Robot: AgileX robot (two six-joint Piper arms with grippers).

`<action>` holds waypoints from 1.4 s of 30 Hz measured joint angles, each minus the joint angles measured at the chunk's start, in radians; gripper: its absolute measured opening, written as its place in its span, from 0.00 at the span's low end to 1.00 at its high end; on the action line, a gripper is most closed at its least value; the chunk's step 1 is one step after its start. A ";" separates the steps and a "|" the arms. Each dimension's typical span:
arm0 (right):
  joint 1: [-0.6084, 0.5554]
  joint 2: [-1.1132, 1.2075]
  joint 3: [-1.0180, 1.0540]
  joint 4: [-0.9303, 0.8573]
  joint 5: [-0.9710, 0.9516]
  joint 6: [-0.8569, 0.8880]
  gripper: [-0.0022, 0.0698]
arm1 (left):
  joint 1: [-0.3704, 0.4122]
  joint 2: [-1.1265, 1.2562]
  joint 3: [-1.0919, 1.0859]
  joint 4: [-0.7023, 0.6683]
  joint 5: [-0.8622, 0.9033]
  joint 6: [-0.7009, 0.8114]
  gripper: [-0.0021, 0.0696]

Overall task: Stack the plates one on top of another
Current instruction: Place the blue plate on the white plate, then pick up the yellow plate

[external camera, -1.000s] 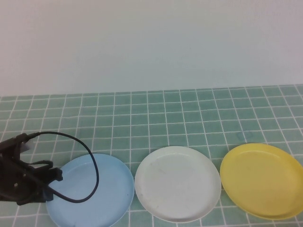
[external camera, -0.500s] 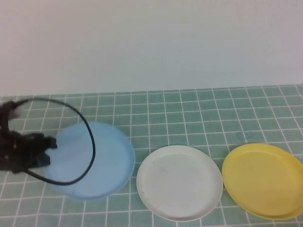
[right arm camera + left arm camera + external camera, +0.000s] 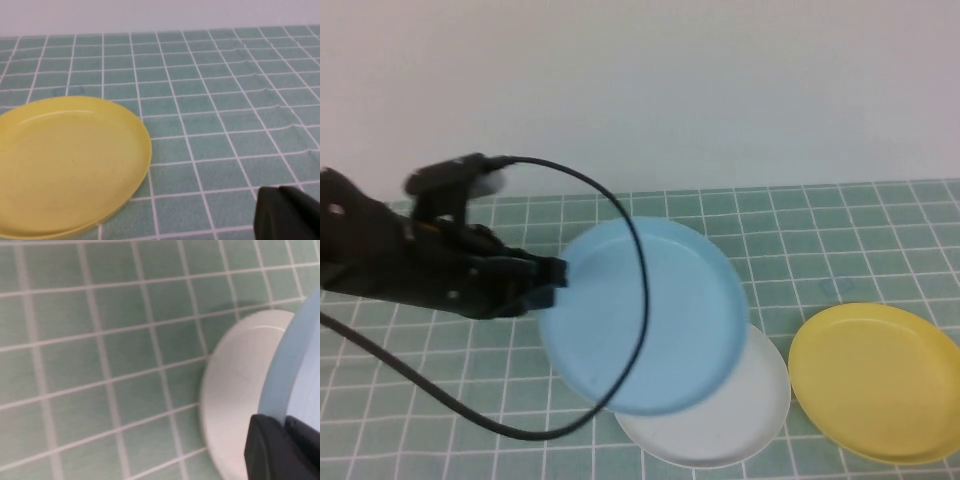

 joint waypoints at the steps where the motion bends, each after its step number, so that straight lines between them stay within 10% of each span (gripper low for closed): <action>1: 0.000 0.000 0.000 0.000 0.000 0.000 0.03 | -0.029 0.013 0.000 -0.013 -0.012 0.000 0.03; 11: 0.000 0.000 0.000 0.000 0.000 0.000 0.03 | -0.158 0.220 0.000 -0.079 -0.127 -0.051 0.04; 24: 0.000 0.000 0.000 0.000 0.000 0.000 0.03 | -0.158 0.252 0.000 -0.131 -0.144 -0.051 0.36; 29: 0.000 0.000 0.000 0.000 0.000 0.000 0.03 | -0.158 0.218 -0.002 -0.123 -0.141 -0.042 0.33; 35: 0.000 0.000 0.000 0.000 0.000 0.000 0.03 | -0.158 0.084 -0.002 -0.130 -0.135 0.051 0.03; 42: 0.000 0.000 0.000 0.000 0.000 0.000 0.03 | -0.158 -0.150 -0.002 -0.143 -0.042 0.078 0.03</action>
